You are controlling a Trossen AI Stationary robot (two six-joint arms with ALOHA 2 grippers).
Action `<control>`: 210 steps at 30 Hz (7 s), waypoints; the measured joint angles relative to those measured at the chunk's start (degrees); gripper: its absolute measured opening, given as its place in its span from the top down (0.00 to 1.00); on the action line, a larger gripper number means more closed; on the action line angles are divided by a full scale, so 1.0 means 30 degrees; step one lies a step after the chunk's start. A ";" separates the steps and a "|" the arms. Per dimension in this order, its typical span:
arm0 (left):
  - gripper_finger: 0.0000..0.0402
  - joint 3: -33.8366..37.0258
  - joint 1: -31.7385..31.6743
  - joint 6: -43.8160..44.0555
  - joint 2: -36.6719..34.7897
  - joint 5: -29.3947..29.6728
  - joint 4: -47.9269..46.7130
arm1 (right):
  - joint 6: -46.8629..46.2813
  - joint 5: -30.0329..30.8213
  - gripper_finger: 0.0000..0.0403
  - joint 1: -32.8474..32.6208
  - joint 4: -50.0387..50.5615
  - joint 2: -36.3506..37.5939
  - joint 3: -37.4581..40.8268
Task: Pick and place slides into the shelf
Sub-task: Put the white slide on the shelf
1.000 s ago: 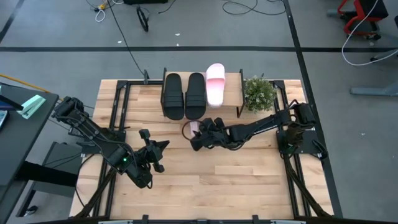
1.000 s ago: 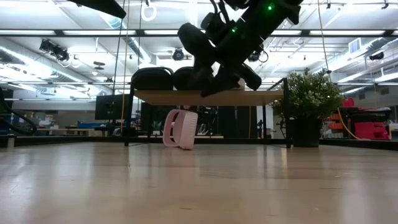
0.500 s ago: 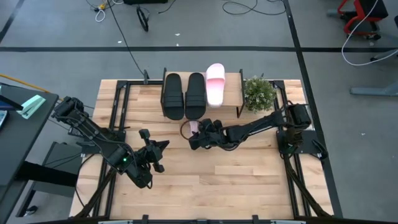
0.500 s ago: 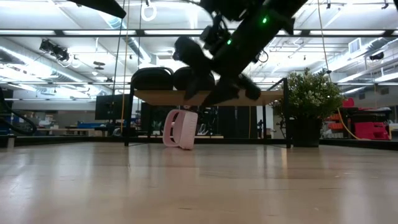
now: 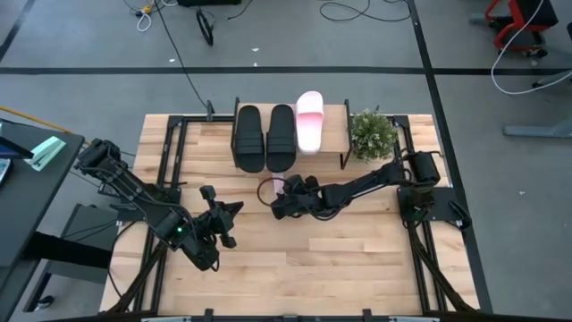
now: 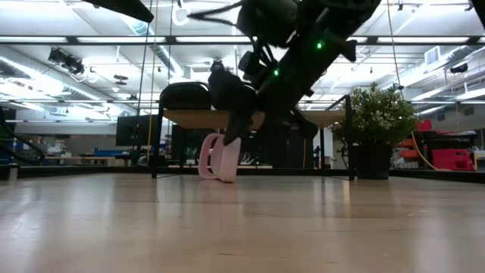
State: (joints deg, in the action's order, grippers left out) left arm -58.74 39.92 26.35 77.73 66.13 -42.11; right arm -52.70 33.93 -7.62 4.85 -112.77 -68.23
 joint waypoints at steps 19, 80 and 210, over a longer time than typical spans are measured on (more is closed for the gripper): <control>0.94 0.0000 0.0000 -0.0007 0.0000 0.0007 0.0098 | -0.0551 -0.0191 0.47 0.0908 -0.1364 0.0008 -0.0022; 0.95 0.0000 0.0000 0.0007 -0.0015 0.0000 -0.0030 | -0.1288 -0.1471 0.98 -0.3002 0.6357 0.2871 -0.0561; 0.95 -0.0007 0.0000 0.0146 -0.0007 0.0000 -0.0242 | -0.2014 0.0512 0.82 0.7524 1.0901 1.3844 -0.0486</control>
State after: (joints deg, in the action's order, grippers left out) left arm -58.76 39.92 26.79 77.71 66.13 -42.83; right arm -58.74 35.46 14.95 37.55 -71.24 -69.69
